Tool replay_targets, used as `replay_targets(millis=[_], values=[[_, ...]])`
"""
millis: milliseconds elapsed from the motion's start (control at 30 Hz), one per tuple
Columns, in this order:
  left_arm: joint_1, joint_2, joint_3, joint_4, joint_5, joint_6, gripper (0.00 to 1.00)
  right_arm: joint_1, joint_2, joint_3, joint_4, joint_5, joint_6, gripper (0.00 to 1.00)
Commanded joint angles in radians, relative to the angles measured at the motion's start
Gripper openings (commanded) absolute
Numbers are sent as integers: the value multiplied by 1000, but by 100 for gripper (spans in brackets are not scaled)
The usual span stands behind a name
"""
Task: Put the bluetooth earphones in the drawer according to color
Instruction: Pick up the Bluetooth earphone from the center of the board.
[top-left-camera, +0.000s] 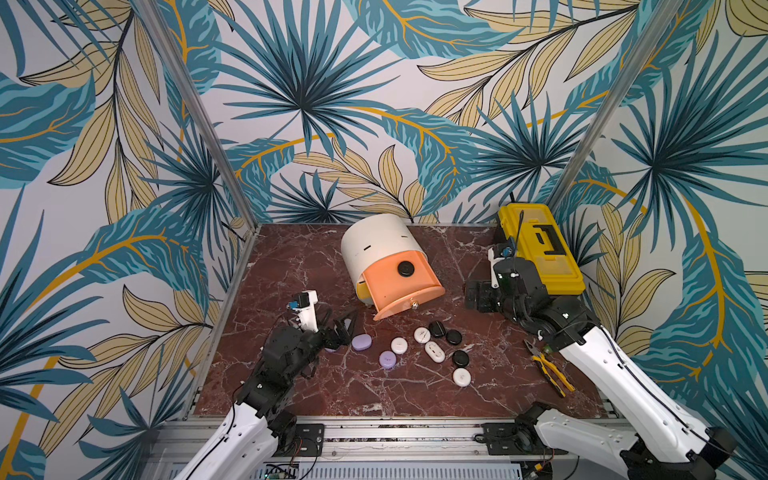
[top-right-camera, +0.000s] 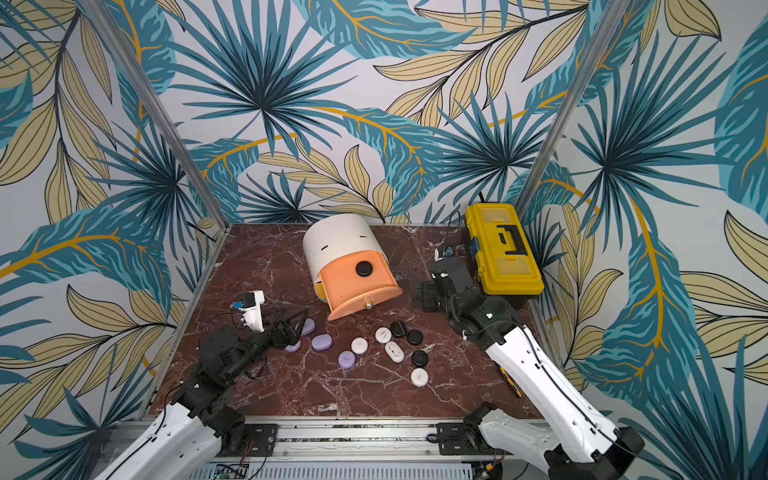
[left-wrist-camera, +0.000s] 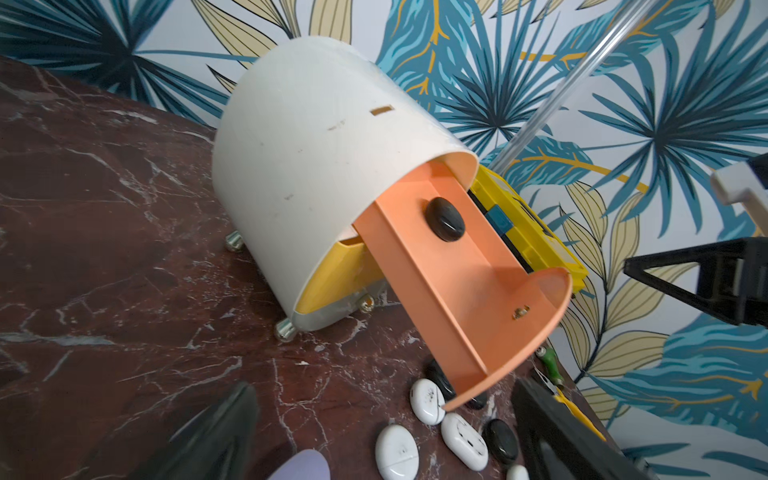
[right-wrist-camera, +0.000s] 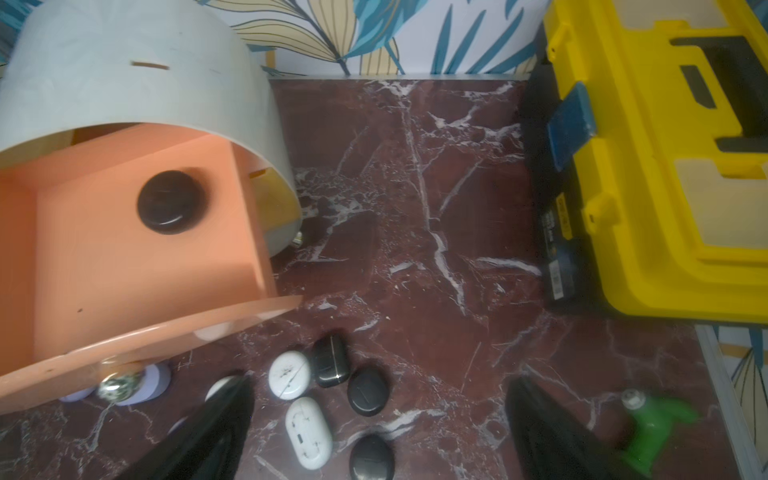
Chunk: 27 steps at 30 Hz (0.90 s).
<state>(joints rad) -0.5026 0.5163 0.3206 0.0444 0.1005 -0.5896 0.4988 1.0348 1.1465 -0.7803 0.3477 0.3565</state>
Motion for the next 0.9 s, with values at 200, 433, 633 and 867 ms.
replay_targets(millis=[200,433,633,867], values=[[-380,39,93,-202,-283,81,100,-187,-126,-241,73,-18,55,99],[-685,208,192,-272,-476,97,100,-268,-184,-355,109,-10,100,99],[-845,445,296,-240,-532,103,100,-273,-218,-466,186,31,148,99],[-917,796,541,-316,-494,127,100,-273,-245,-527,198,148,206,99]])
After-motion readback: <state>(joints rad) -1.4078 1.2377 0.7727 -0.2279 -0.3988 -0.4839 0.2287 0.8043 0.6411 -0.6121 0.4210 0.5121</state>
